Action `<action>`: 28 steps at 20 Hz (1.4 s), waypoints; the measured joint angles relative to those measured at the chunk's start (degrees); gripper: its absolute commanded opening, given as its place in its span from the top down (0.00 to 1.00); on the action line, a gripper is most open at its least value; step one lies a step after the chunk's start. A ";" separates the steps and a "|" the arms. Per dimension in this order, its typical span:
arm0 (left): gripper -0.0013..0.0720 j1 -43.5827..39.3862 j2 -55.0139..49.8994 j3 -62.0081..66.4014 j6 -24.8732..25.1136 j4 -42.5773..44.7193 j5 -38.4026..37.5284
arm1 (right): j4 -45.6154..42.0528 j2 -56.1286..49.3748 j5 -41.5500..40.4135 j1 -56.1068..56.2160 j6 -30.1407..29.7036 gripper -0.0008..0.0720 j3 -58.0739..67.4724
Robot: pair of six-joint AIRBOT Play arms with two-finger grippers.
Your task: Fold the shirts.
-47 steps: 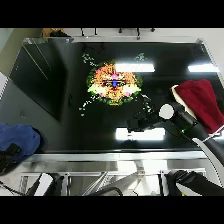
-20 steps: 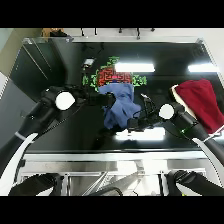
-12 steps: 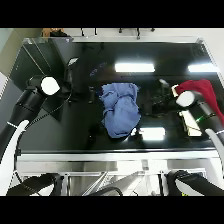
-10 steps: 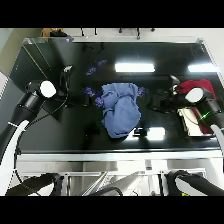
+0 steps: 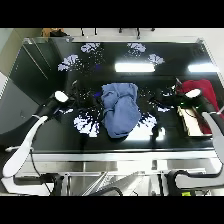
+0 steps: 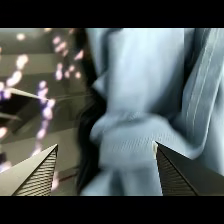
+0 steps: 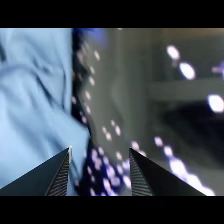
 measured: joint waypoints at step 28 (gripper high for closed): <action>0.96 -5.33 6.45 26.03 2.69 -3.23 -11.80 | 36.37 8.41 8.72 9.66 -31.34 0.96 10.49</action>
